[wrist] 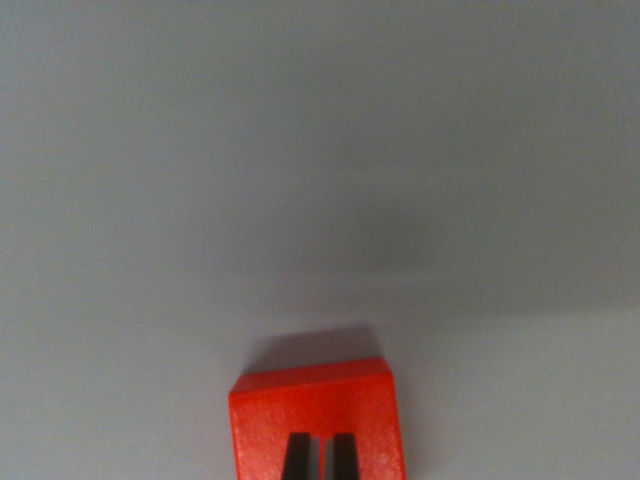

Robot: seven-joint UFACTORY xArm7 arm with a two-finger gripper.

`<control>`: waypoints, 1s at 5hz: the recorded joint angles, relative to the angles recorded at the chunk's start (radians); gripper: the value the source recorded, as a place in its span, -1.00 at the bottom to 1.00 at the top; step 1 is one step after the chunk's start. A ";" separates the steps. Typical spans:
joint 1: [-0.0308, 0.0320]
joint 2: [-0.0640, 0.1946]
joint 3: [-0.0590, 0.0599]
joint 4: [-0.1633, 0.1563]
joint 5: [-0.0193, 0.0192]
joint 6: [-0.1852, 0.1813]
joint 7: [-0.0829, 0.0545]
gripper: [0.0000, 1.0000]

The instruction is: Reach red block

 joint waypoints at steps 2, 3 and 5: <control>-0.0014 0.005 -0.002 -0.013 -0.0006 -0.020 -0.001 -1.00; -0.0014 0.005 -0.002 -0.013 -0.0006 -0.020 -0.001 -1.00; -0.0023 0.009 -0.003 -0.022 -0.0009 -0.033 -0.002 -1.00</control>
